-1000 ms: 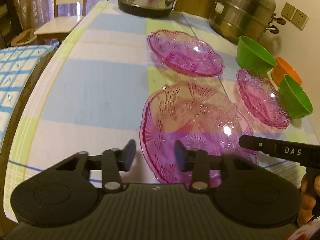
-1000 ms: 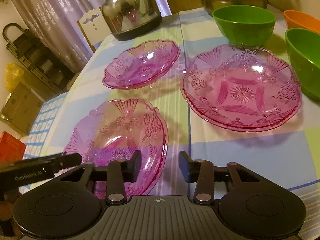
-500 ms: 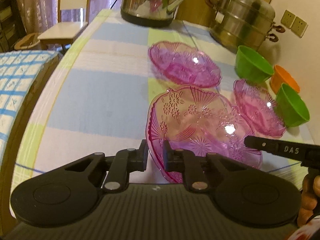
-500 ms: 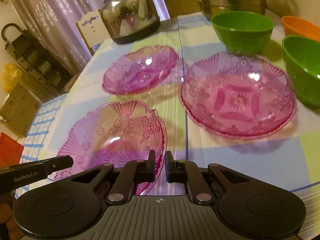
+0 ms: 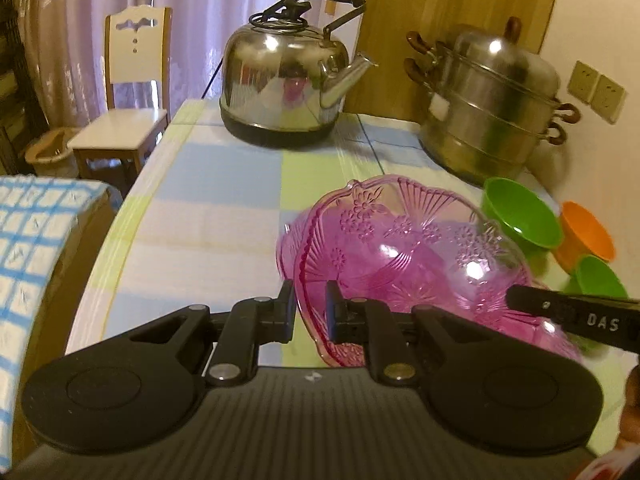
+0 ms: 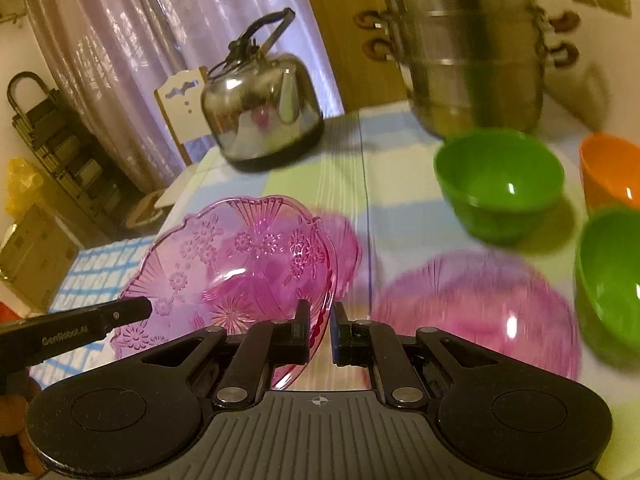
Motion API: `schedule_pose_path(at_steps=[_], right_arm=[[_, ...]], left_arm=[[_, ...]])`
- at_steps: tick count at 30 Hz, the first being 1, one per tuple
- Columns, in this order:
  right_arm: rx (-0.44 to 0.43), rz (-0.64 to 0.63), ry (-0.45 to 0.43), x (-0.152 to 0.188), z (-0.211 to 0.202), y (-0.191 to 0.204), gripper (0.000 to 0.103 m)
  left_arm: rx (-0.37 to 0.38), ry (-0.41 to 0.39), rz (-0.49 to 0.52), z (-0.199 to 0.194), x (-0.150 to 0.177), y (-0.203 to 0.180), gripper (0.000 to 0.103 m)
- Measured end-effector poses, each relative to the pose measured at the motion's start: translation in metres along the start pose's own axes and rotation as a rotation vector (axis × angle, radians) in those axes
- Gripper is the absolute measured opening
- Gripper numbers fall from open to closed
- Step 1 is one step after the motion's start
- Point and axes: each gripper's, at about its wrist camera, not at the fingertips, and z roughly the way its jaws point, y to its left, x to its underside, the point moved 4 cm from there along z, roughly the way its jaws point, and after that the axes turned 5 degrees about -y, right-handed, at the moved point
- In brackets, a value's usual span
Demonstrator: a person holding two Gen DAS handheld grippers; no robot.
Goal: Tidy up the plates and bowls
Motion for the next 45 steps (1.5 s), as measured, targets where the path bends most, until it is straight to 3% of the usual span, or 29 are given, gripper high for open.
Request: schedule_pose_path(at_steps=[12,20,33,35,37,38,45], right_arm=[[0.033,0.017,0.071,-0.021,0.086,-0.023,0.01],[0.045,0.006,0.098,-0.015,0.104,-0.029,0.01],[0.046,-0.011,0.09,-0.013,0.112,-0.029,0.011],[0.05,-0.023,0.08,-0.013,0.112,-0.029,0.017],[0.033,0.006,0.067,-0.015,0.11,-0.032,0.04],[0.024,0.018,0.059,-0.016,0.107,-0.034,0.043],[0.013,0.064,0.031,-0.017,0.076,-0.044,0.045]], left_arm=[[-0.066,0.053,0.019,0.079,-0.007,0.005,0.013],[-0.072,0.093,0.019,0.098,-0.001,0.008,0.014],[-0.11,0.084,0.065,0.101,0.001,0.005,0.017],[-0.122,0.075,0.084,0.1,0.0,0.004,0.03],[-0.121,0.07,0.076,0.098,0.0,0.006,0.03],[-0.12,0.068,0.07,0.097,-0.001,0.007,0.03],[-0.084,0.035,0.002,0.083,-0.007,0.007,0.03]])
